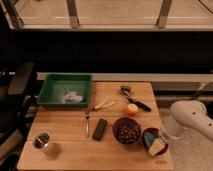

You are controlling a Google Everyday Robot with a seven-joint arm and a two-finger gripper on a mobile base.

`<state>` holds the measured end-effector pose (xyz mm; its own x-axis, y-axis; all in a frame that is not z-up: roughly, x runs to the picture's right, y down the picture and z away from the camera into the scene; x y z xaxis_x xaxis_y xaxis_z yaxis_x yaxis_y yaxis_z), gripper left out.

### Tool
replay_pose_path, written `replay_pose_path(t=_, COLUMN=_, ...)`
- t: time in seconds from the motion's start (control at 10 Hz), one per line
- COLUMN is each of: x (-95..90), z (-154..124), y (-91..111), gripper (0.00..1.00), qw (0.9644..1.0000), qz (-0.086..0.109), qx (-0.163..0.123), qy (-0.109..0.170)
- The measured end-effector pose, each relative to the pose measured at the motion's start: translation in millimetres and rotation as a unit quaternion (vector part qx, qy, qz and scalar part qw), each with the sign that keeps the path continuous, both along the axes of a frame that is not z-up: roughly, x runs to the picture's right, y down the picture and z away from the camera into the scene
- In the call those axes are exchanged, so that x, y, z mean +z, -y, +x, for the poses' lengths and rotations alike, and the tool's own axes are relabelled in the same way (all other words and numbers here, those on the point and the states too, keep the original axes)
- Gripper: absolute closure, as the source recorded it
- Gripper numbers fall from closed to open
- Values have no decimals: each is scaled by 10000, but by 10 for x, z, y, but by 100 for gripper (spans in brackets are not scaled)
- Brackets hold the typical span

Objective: Wipe tray with sponge

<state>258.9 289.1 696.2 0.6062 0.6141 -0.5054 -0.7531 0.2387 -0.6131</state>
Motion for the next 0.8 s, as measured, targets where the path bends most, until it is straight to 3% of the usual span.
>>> replay_pose_path(t=0.3, x=121, z=-87, y=-39, gripper=35, qw=9999, qz=-138, qx=40, qy=32)
replay_pose_path(t=0.8, x=159, z=-126, y=25, gripper=35, qw=9998, qz=-115, qx=136, qy=63)
